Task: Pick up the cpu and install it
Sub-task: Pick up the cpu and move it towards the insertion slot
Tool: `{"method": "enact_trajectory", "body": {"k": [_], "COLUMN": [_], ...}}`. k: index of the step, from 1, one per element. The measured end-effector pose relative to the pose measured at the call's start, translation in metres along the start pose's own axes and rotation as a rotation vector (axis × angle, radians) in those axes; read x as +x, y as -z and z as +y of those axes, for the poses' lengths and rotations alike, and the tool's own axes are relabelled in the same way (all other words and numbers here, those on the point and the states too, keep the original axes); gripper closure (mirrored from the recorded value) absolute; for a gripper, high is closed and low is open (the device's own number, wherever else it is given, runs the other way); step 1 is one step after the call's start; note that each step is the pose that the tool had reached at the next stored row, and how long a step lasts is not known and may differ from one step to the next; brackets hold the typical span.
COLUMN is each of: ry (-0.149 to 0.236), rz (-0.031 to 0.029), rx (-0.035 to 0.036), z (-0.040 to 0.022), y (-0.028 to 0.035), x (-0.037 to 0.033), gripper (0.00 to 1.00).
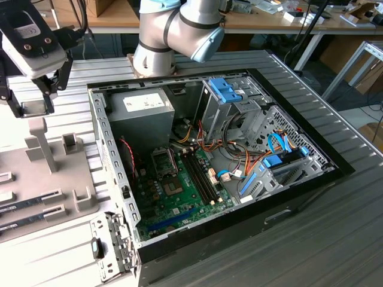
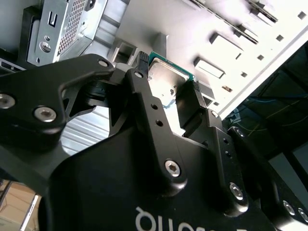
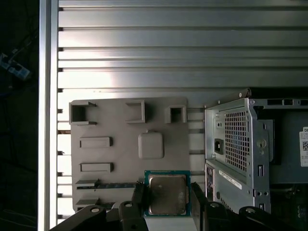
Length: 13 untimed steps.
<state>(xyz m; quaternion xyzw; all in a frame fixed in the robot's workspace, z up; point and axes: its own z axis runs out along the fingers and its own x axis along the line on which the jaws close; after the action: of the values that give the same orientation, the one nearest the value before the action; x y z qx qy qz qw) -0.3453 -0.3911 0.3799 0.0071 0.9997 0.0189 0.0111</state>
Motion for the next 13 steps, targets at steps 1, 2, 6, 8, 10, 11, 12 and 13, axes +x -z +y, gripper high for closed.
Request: {"method": "enact_trajectory", "body": {"k": [1, 2, 6, 8, 10, 11, 12, 13], "ry": [0.000, 0.000, 0.000, 0.000, 0.000, 0.000, 0.000, 0.000], "rz": [-0.0001, -0.0001, -0.0001, -0.0002, -0.0001, -0.0001, -0.0001, -0.0002], "rx": [0.0000, 0.0000, -0.0001, 0.0000, 0.0000, 0.0000, -0.0001, -0.0001], "z": [0.0000, 0.0000, 0.0000, 0.0000, 0.0000, 0.0000, 0.0000, 0.0000], "y": [0.0000, -0.0001, -0.0001, -0.0001, -0.0001, -0.0001, -0.0001, -0.0001], "x": [-0.0002, -0.0002, -0.0004, -0.0004, -0.0005, -0.0006, -0.0013, -0.0019], "gripper": [0.53, 0.53, 0.53, 0.53, 0.53, 0.53, 0.53, 0.53]}}
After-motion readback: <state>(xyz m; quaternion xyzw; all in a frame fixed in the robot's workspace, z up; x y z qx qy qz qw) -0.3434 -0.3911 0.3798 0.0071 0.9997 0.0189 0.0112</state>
